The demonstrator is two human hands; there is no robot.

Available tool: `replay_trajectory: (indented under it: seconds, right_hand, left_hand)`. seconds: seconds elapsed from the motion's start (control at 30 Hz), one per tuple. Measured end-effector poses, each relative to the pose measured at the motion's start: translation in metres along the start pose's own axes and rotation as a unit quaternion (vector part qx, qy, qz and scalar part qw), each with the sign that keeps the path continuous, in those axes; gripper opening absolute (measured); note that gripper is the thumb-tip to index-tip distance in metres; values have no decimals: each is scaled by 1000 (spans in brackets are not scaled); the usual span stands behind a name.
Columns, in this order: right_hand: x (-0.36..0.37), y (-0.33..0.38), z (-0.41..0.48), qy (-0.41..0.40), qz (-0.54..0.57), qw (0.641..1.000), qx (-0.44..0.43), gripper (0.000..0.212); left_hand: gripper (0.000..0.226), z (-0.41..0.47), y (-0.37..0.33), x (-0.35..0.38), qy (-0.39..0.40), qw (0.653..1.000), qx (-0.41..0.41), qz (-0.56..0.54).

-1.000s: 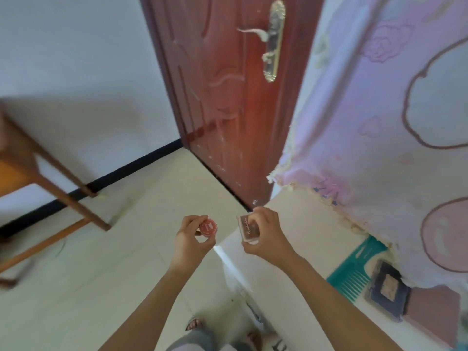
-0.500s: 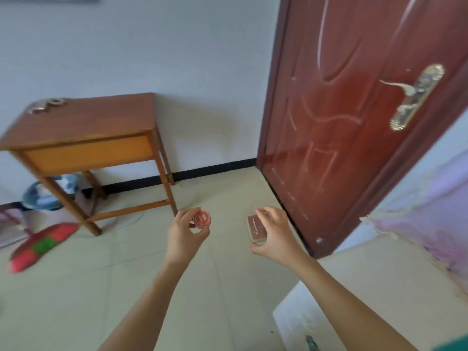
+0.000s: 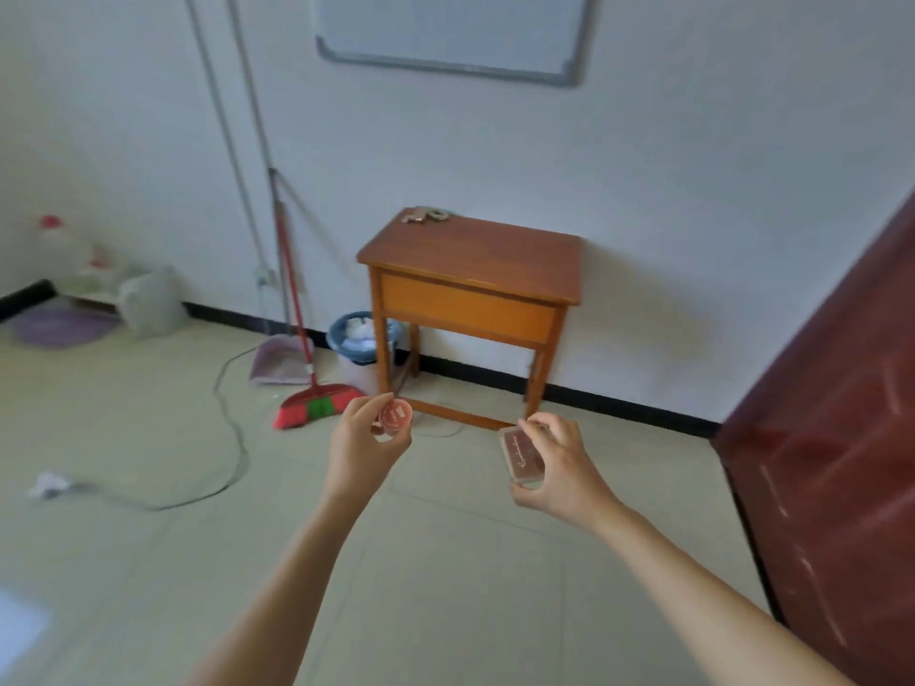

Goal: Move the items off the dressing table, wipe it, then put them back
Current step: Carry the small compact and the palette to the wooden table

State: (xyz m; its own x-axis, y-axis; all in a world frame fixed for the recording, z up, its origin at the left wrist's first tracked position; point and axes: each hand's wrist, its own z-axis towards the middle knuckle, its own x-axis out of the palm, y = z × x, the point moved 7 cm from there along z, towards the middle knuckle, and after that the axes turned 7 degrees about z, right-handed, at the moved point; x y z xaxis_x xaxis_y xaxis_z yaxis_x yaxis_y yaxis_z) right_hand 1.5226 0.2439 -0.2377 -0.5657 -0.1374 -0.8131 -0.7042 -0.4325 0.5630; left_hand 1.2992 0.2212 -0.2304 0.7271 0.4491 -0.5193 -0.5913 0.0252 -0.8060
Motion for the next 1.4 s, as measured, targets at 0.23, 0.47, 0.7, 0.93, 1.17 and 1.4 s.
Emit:
replay_trajectory:
  seconds: [0.23, 0.47, 0.7, 0.93, 1.17, 1.4]
  right_hand:
    - [40, 44, 88, 50, 38, 994, -92, 73]
    - [13, 22, 191, 27, 35, 990, -135, 75]
    - [-29, -17, 277, -26, 11, 990, -140, 73]
    - [7, -63, 322, 36, 0, 995, -93, 75]
    - [15, -76, 402, 12, -12, 997, -72, 73]
    - [23, -74, 504, -18, -28, 999, -40, 74]
  left_hand:
    - [35, 37, 38, -53, -60, 996, -40, 43]
    - [39, 135, 17, -38, -96, 993, -9, 64]
    - [40, 224, -1, 8, -113, 992, 16, 57]
    - [37, 266, 42, 58, -68, 997, -29, 38]
    - [37, 361, 82, 67, -63, 997, -42, 31]
    - [41, 471, 122, 83, -14, 998, -54, -4]
